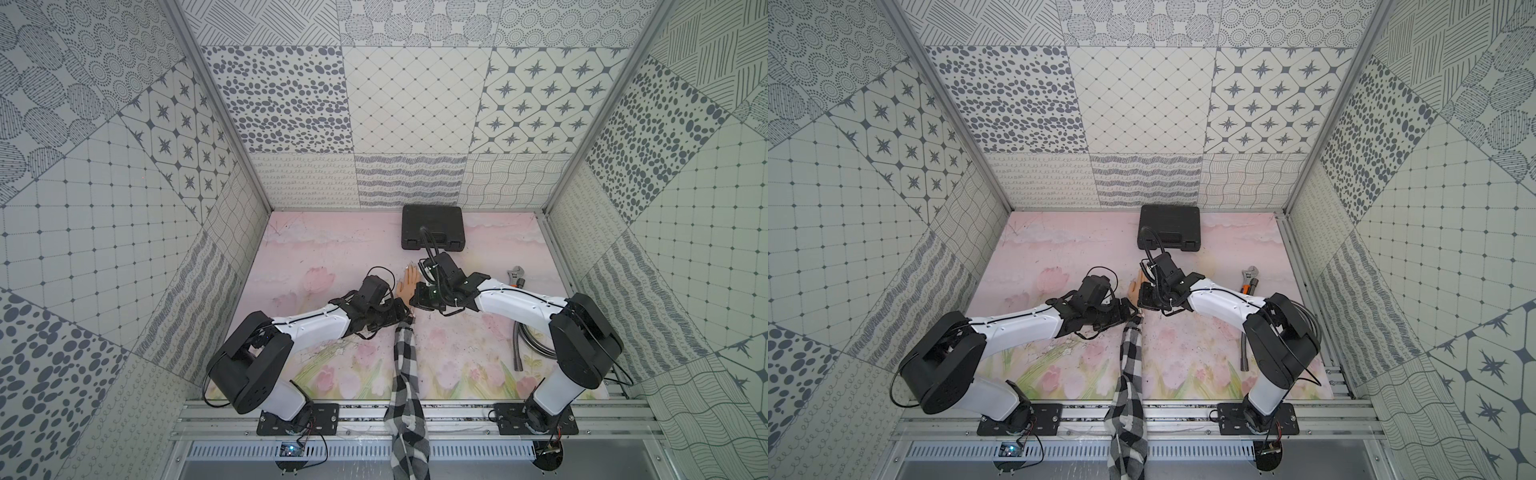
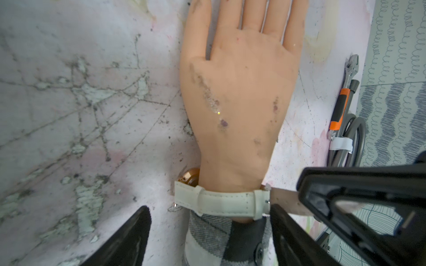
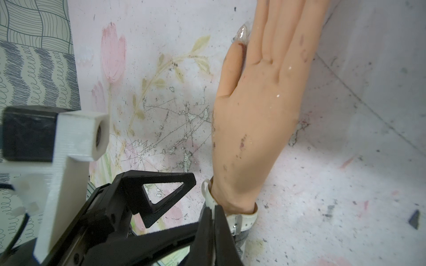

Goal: Take off the watch
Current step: Untie the watch from the hand.

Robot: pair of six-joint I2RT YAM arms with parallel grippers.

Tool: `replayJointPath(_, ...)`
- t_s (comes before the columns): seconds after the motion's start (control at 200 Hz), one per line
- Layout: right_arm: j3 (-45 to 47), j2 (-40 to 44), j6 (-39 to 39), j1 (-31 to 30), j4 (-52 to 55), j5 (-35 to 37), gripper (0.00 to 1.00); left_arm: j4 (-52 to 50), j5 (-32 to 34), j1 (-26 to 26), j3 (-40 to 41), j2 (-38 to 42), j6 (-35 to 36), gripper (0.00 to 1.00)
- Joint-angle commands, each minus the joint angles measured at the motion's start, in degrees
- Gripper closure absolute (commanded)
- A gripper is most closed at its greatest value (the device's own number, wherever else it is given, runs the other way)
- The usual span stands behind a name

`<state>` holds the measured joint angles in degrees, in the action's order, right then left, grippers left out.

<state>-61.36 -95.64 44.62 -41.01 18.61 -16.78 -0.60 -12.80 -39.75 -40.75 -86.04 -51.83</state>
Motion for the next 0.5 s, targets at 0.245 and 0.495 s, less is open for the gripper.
replayJointPath(0.245, 1.46, 0.00, 0.28, 0.53, -2.02, -0.58, 1.00, -7.42, 7.46, -0.15, -0.91, -3.91, -0.73, 0.27)
replayJointPath(0.495, 5.88, 2.49, -0.91, 2.76, -1.26, -0.65, 1.00, -7.46, 8.73, -0.09, 0.12, -6.40, -1.65, 0.32)
